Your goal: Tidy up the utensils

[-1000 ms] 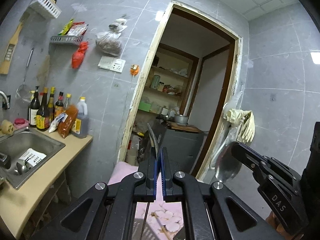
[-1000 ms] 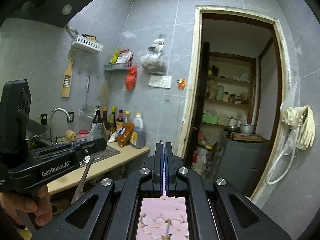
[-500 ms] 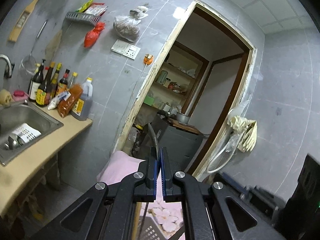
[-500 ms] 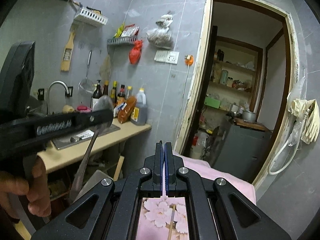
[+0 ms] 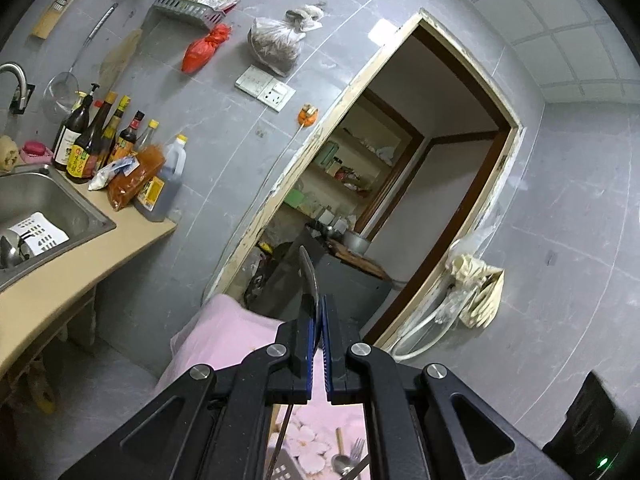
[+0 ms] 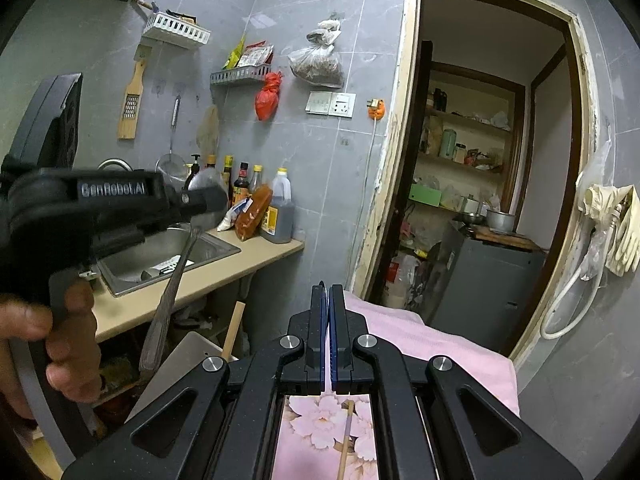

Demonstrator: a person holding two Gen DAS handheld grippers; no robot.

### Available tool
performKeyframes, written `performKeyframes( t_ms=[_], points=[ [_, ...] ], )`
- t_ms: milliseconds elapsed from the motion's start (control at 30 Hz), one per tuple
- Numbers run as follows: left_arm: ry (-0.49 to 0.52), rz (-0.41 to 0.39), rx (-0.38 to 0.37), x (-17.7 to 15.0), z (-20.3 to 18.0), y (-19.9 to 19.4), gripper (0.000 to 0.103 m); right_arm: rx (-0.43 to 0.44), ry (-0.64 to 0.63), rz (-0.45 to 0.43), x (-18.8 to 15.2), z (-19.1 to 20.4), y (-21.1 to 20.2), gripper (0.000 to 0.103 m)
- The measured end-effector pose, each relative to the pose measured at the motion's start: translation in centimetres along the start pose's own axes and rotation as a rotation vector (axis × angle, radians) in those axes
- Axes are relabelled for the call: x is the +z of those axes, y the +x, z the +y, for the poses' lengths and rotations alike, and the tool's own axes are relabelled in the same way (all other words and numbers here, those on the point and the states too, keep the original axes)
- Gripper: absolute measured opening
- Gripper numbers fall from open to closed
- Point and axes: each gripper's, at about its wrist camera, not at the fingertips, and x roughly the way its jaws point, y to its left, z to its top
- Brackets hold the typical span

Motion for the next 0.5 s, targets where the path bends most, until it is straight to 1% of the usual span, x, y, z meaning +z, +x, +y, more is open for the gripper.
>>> performKeyframes(
  t_ms=[100, 200, 333, 500],
  points=[
    [-0.03, -0.007, -0.014, 0.6, -0.1, 0.1, 0.004, 0.003, 0.013, -0.001, -0.2, -0.4, 0.0, 0.002],
    [-0.037, -0.022, -0.025, 1.1, -0.6, -0.1, 0.004, 0.009, 0.022, -0.004, -0.4, -0.7, 0.0, 0.002],
    [0.025, -0.019, -0.019, 0.9, -1.8, 0.2, 0.004, 0.022, 0.028, -0.003, -0.4, -0.9, 0.3, 0.002],
    [0.056, 0.031, 0.01, -0.6, -1.7, 0.2, 0.004, 0.061, 0.04, 0.012, -1.0, -0.9, 0.5, 0.002]
  ],
)
